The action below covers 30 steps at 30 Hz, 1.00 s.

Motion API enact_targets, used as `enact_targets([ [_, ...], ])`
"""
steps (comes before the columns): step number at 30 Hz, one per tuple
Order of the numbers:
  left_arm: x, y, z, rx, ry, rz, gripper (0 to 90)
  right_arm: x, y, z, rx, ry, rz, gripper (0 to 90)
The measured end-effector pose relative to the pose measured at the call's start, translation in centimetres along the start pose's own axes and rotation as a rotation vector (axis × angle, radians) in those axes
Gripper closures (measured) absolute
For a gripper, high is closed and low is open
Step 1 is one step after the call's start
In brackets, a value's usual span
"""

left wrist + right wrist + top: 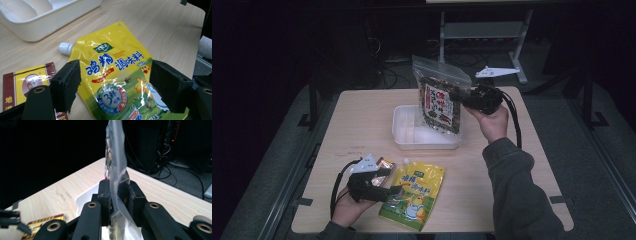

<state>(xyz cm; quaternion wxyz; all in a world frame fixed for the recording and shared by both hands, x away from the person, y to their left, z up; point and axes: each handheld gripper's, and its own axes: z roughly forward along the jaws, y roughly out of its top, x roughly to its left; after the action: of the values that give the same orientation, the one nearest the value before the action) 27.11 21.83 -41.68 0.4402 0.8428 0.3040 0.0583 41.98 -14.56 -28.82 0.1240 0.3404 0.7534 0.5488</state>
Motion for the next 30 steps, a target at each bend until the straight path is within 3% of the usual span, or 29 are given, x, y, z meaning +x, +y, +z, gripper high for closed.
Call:
enact_targets([
  [14, 0.3, -0.2, -0.1, -0.007, 0.0, -0.003, 24.7, -1.6, -0.9, 3.1, -0.023, -0.054, 0.0, 75.0],
  [22, 0.5, -0.3, -0.1, -0.009, 0.003, -0.007, 24.7, -2.8, -2.8, 4.6, -0.014, -0.042, 0.02, 74.9],
  [25, 0.7, -0.4, -0.3, -0.017, 0.009, -0.015, 24.7, -3.6, -3.6, 4.9, -0.027, -0.017, 0.045, 74.8],
  [30, 0.8, -0.5, -0.1, -0.012, 0.005, -0.02, 24.7, -4.4, -4.1, 4.8, -0.018, 0.005, 0.042, 74.6],
])
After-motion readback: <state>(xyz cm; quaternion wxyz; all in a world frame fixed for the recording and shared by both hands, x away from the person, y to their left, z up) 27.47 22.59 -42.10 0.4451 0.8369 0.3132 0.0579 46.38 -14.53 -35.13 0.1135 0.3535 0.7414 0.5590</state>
